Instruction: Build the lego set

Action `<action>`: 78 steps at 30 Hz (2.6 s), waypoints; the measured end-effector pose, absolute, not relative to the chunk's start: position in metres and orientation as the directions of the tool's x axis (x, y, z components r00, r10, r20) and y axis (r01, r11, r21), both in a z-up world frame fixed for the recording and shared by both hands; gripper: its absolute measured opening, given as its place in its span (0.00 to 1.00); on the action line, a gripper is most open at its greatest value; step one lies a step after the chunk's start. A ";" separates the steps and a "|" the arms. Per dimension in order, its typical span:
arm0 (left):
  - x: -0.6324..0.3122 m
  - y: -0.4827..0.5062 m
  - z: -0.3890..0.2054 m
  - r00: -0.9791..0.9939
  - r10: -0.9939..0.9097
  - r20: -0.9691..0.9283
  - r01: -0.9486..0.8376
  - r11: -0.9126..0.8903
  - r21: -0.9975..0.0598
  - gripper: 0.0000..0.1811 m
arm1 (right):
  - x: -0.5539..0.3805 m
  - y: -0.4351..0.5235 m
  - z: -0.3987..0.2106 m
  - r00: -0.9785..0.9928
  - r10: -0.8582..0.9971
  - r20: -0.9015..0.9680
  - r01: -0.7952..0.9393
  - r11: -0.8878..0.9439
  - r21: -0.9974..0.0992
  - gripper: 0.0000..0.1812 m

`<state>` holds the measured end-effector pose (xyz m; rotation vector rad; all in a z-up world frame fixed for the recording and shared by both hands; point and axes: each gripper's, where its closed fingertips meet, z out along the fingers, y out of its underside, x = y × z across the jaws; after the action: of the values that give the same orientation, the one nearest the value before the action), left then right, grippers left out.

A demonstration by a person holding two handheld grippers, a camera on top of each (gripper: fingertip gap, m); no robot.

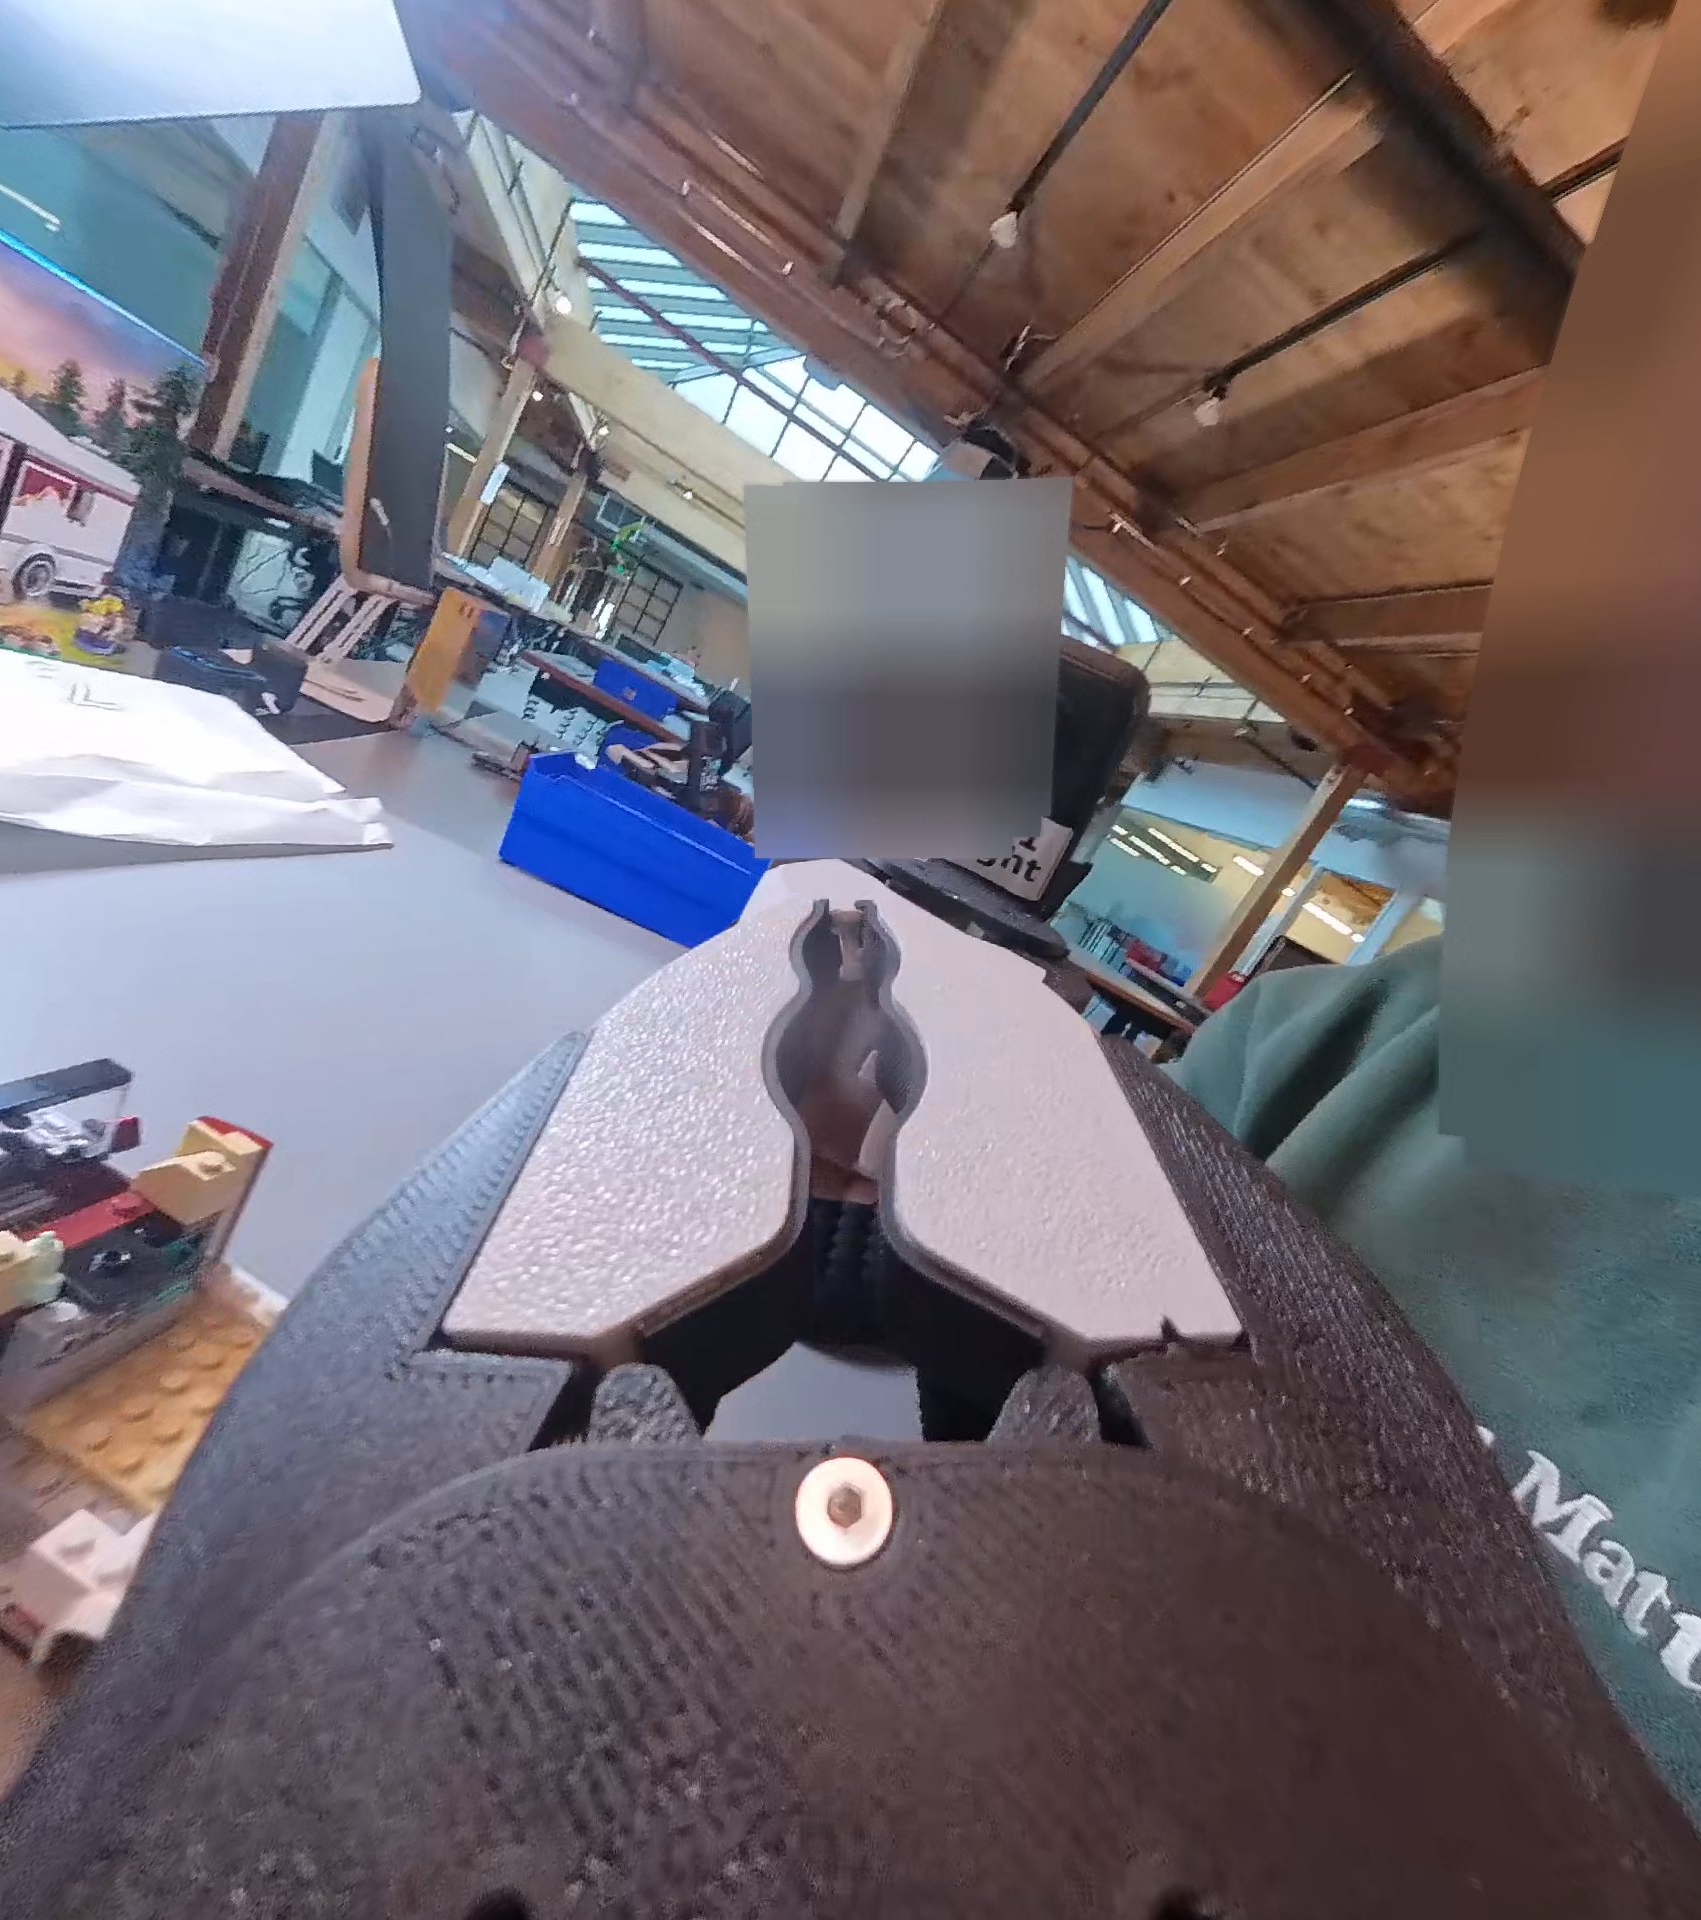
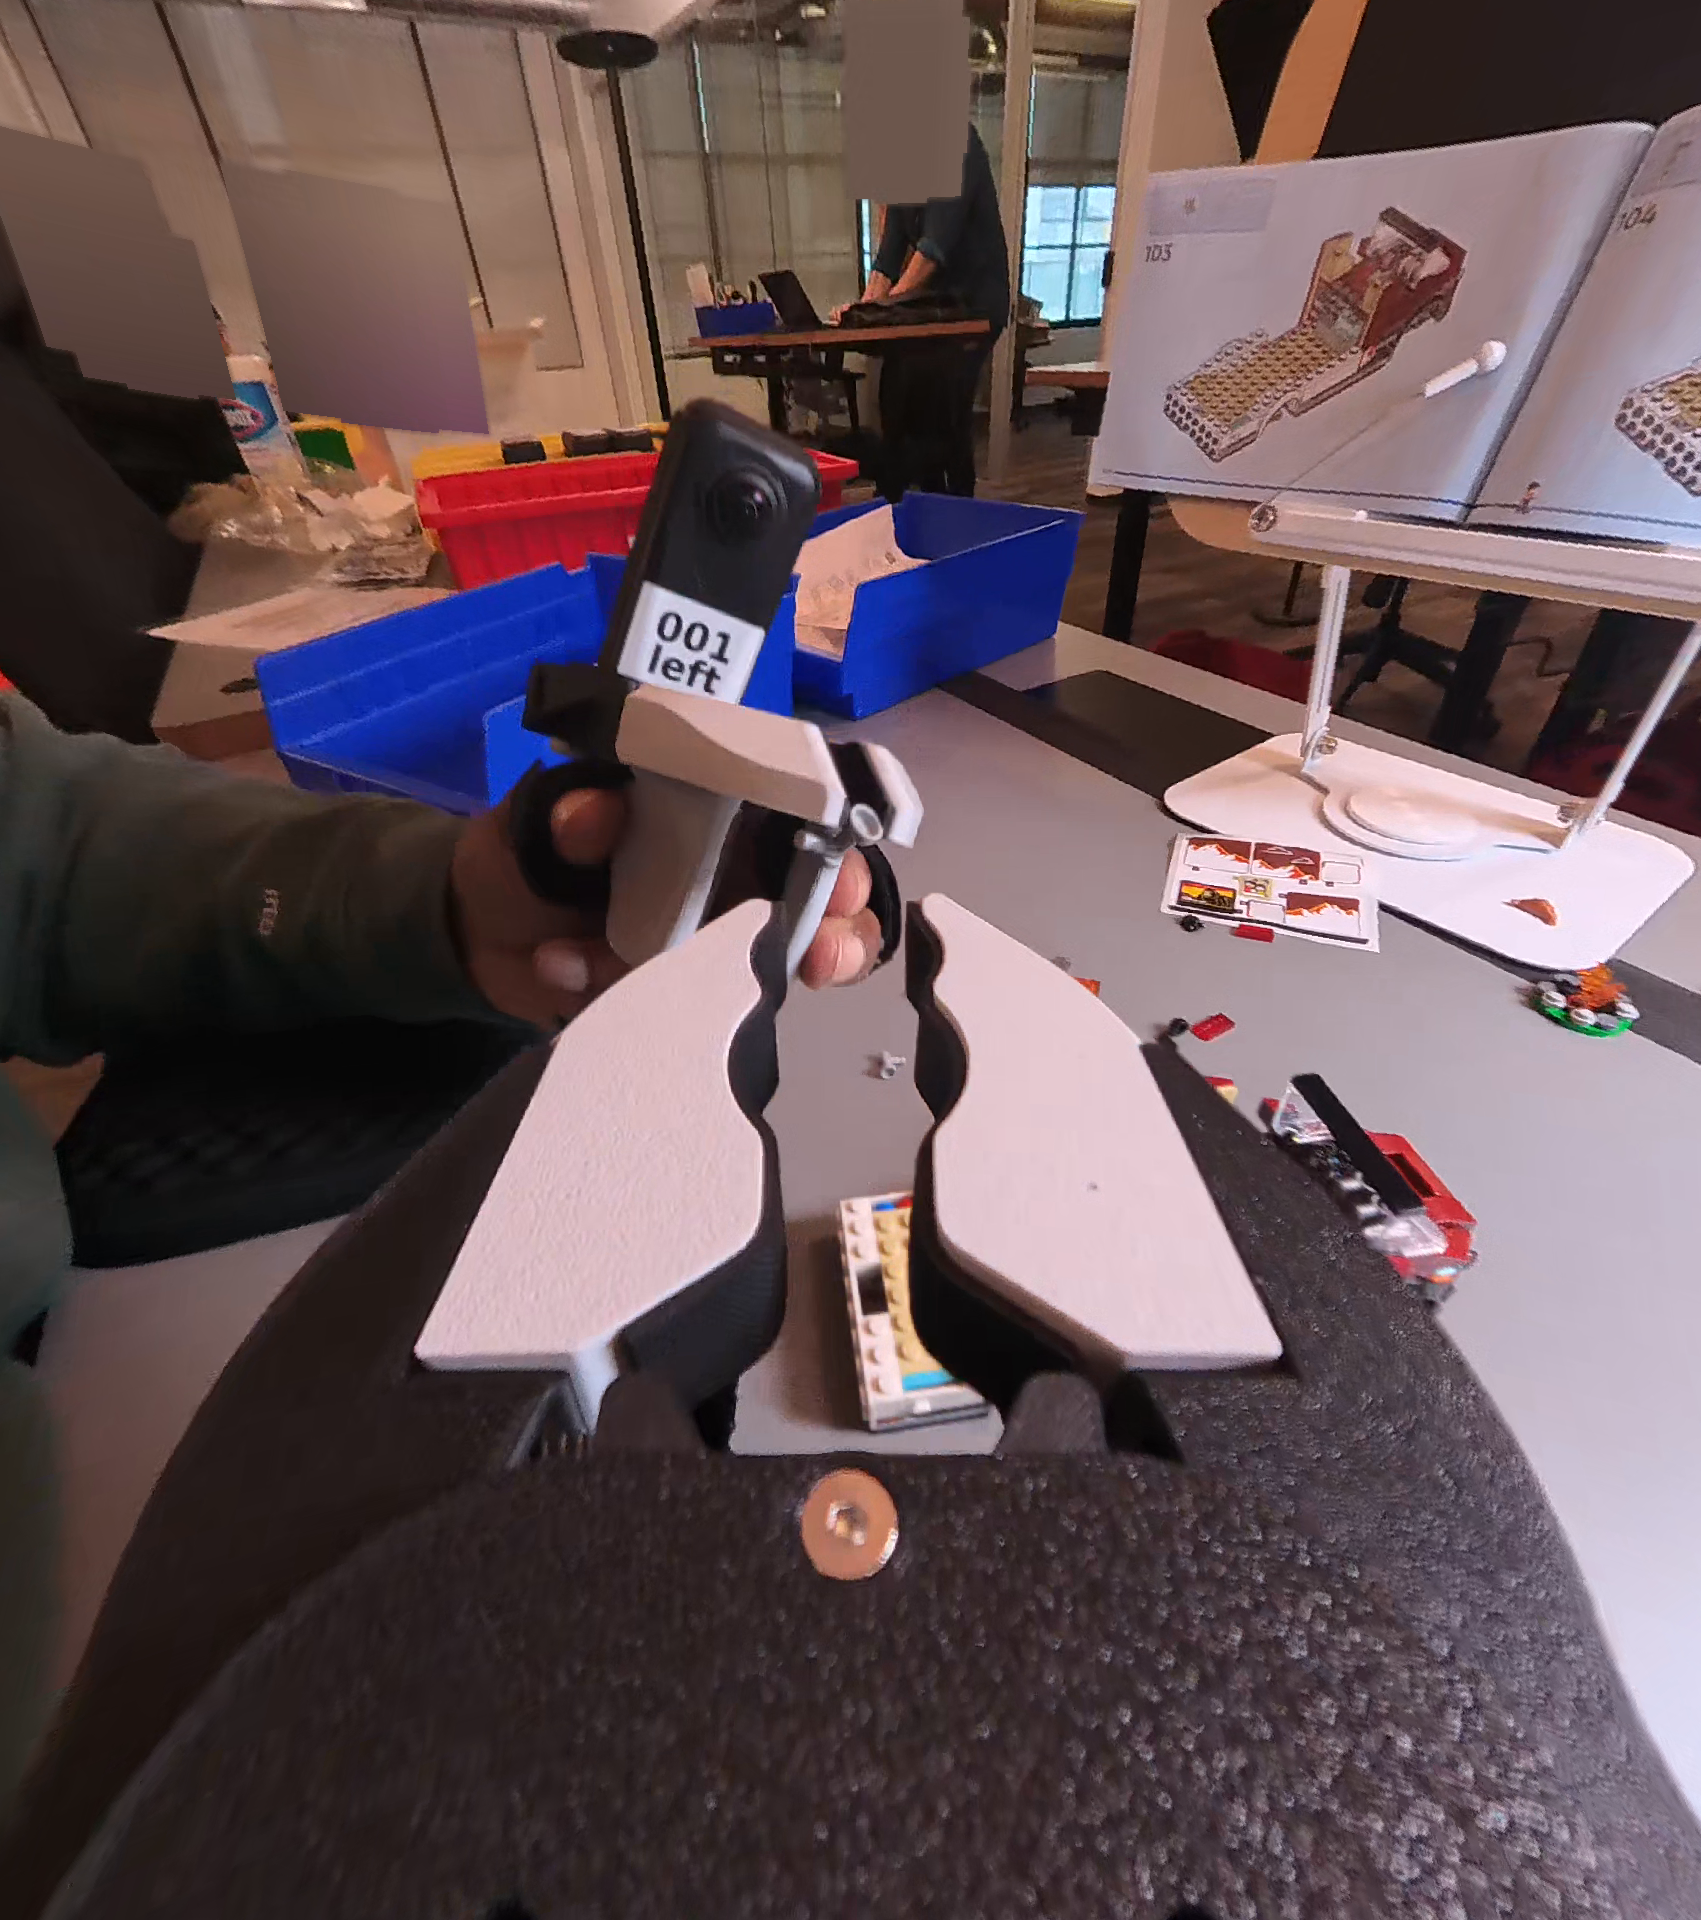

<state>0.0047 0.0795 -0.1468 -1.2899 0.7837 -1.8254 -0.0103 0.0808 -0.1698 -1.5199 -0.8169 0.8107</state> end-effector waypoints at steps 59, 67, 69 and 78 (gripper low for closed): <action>0.006 0.091 -0.196 -0.078 -0.778 0.623 0.059 -0.627 -0.777 0.03 | 0.000 0.087 -0.199 0.490 0.818 0.300 0.353 0.128 -0.927 0.06; 0.006 0.097 -0.190 -0.037 -0.792 0.609 0.144 -0.607 -0.781 0.03 | -0.002 0.092 -0.195 0.574 0.803 0.159 0.260 0.005 -0.966 0.08; 0.005 0.097 -0.188 -0.023 -0.806 0.591 0.162 -0.587 -0.794 0.03 | -0.002 0.094 -0.195 0.598 0.792 0.126 0.235 -0.022 -0.972 0.08; 0.006 0.095 -0.184 -0.008 -0.833 0.553 0.180 -0.545 -0.819 0.03 | -0.003 0.093 -0.190 0.595 0.803 0.042 0.160 -0.067 -0.985 0.06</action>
<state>0.0056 0.0951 -0.1843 -1.4961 0.7065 -1.6626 -0.0034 0.0934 -0.1898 -1.5793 -0.8307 0.6430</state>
